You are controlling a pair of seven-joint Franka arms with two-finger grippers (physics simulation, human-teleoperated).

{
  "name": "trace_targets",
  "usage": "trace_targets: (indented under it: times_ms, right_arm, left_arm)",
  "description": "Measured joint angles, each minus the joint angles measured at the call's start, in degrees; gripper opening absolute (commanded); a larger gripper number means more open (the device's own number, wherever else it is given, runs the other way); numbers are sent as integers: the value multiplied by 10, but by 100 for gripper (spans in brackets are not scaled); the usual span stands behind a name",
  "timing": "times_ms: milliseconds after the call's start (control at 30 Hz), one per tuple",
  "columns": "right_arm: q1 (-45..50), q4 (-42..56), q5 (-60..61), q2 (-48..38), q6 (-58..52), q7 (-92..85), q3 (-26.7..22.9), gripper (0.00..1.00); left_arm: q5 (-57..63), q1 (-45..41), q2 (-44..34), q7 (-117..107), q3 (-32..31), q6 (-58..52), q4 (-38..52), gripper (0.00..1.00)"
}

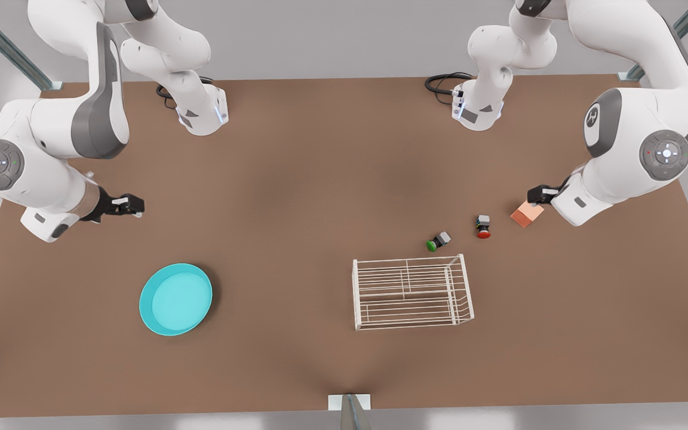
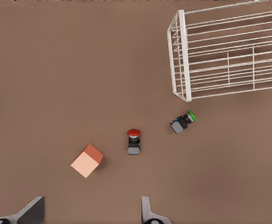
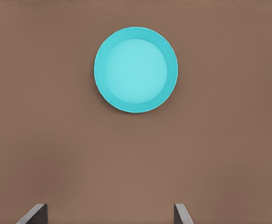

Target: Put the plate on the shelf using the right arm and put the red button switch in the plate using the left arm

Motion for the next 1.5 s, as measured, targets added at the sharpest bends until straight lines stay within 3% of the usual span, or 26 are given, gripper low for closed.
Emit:
trace_targets:
  times_ms: [133,300,500,1367,1500]
  right_arm:
    - [-10,20,3,25,7,-4,1,100]
    - [-104,129,88,232,44,-18,1,100]
    - [-140,137,156,338,153,-43,2,100]
    - [-143,100,178,426,292,-112,4,100]
    - [-143,100,184,429,295,-117,4,76]
  left_arm:
    - [-1,1,2,-1,0,5,0,100]
    - [-1,2,4,-3,0,8,-1,100]
    - [-1,2,8,-4,1,9,-1,100]
    - [1,6,12,-8,1,11,-20,100]
    - [1,6,13,-8,1,11,-20,100]
